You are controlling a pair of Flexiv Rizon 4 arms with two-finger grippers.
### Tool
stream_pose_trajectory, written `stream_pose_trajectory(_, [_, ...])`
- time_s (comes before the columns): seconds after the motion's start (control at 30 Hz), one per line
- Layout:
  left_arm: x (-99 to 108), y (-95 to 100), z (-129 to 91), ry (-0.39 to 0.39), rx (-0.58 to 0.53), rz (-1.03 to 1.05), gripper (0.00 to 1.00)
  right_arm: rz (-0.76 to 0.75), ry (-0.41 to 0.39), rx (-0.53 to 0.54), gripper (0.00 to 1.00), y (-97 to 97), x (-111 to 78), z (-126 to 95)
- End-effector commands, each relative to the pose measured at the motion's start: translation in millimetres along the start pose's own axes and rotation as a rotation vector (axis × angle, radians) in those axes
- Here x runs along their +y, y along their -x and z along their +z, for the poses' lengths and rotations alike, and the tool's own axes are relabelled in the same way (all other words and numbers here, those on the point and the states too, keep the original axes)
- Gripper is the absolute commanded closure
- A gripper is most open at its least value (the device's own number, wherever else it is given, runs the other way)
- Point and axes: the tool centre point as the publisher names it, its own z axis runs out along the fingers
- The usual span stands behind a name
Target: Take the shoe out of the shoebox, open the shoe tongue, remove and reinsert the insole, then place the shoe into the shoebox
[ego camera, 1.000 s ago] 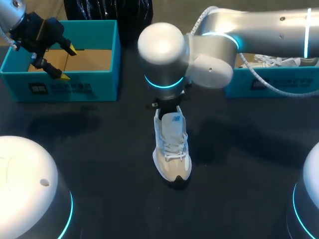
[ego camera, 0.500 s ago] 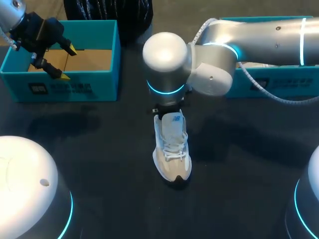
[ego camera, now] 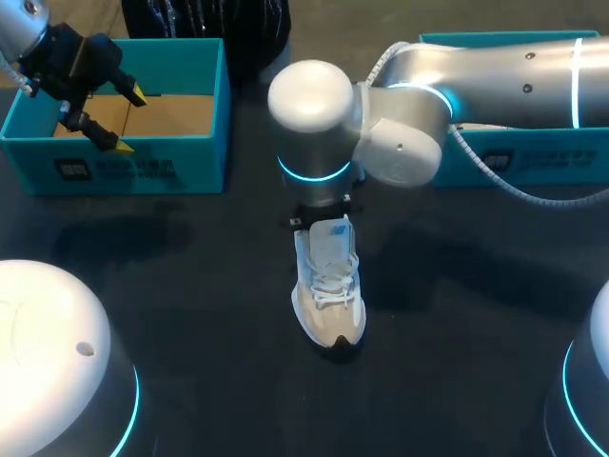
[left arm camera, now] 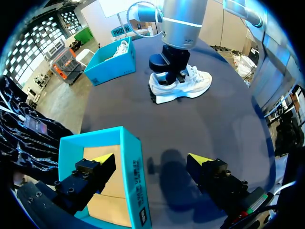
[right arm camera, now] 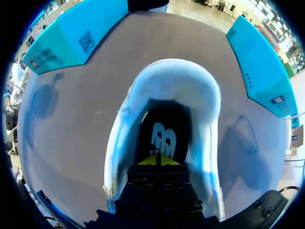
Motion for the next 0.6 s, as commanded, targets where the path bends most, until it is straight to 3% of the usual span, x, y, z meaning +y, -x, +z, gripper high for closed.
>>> stream_pose_trajectory(0.03, [0,0.1,-1,0.003,0.002,0.000,0.00,-0.004,0.006,-0.003,1.00,0.6,5.8,-15])
stream_pose_trajectory(0.1, [0,0.1,-1,0.003,0.002,0.000,0.00,-0.018,-0.003,-0.005,1.00,0.5,9.6,-22])
stream_pose_trajectory(0.3, [0,0.1,-1,0.003,0.002,0.000,0.00,-0.049,-0.131,0.042,1.00,2.0,16.1,-43])
stream_pose_trajectory(0.6, [0,0.1,-1,0.003,0.002,0.000,0.00,-0.066,-0.289,0.102,1.00,5.5,4.4,-59])
